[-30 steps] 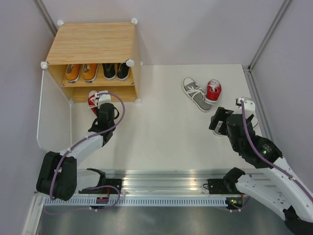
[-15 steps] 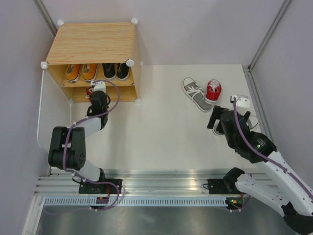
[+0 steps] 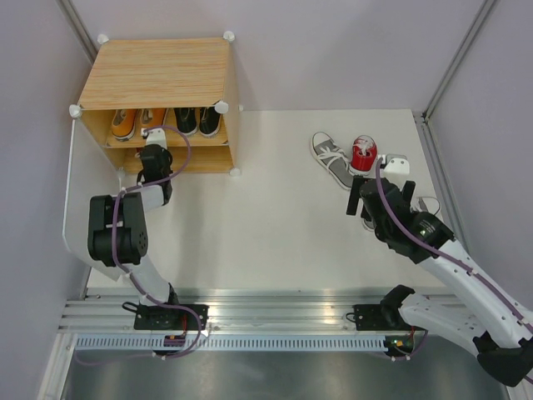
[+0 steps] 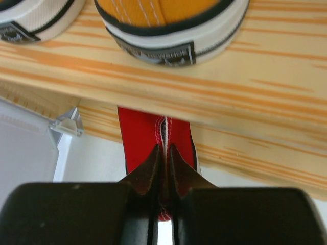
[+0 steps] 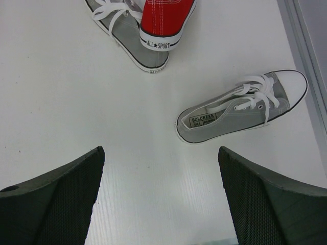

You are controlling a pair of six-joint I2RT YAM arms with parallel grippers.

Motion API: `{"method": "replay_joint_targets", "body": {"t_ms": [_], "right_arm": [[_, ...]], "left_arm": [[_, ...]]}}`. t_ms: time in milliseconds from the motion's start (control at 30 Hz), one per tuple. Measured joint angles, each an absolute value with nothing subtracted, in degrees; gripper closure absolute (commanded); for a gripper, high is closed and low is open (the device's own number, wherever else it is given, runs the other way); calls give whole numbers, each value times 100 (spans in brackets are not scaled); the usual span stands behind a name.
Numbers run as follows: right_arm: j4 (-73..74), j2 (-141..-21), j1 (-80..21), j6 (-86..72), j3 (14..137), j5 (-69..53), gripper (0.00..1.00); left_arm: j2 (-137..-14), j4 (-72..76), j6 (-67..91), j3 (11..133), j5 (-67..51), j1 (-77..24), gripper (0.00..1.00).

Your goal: Place and organize the shoes in the shoe cabinet

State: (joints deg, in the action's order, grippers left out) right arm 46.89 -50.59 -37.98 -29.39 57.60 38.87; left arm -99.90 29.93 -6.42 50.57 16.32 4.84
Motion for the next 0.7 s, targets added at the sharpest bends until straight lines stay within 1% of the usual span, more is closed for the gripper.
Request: {"method": "replay_joint_targets", "body": {"t_ms": [67, 100, 167, 200, 267, 300, 367, 567, 600, 700], "right_arm": [[4672, -5170, -3798, -2910, 5793, 3887, 4], [4654, -5203, -3798, -2904, 5802, 3887, 4], [4609, -5218, -3798, -2882, 5802, 3887, 4], [4593, -5218, -3798, -2871, 5804, 3887, 4], [4569, -5218, -3798, -2864, 5804, 3887, 4], [4556, -5218, -3798, -2864, 5802, 3885, 4], [4517, -5207, -3795, -2862, 5802, 3883, 4], [4357, -5096, -3782, -2829, 5800, 3852, 4], [4327, -5076, -3780, -2821, 5789, 3846, 4], [4287, -5039, -3776, -2770, 5741, 3824, 4]], "left_arm": [[-10116, 3013, -674, 5190, 1627, 530, 85], [-10158, 3026, -674, 5253, 1625, 548, 80], [-10167, 3061, -672, 5323, 1627, 567, 73], [-10160, 3109, -668, 5345, 1634, 582, 64], [-10130, 3164, -626, 5358, 1638, 615, 57], [-10097, 3153, -596, 5354, 1645, 631, 52], [-9972, 3103, -475, 5334, 1662, 644, 49], [-9354, 2659, 200, 5127, 1857, 631, 47], [-9258, 2556, 322, 5089, 1922, 613, 42], [-9006, 2121, 716, 5019, 2193, 506, 39]]}}
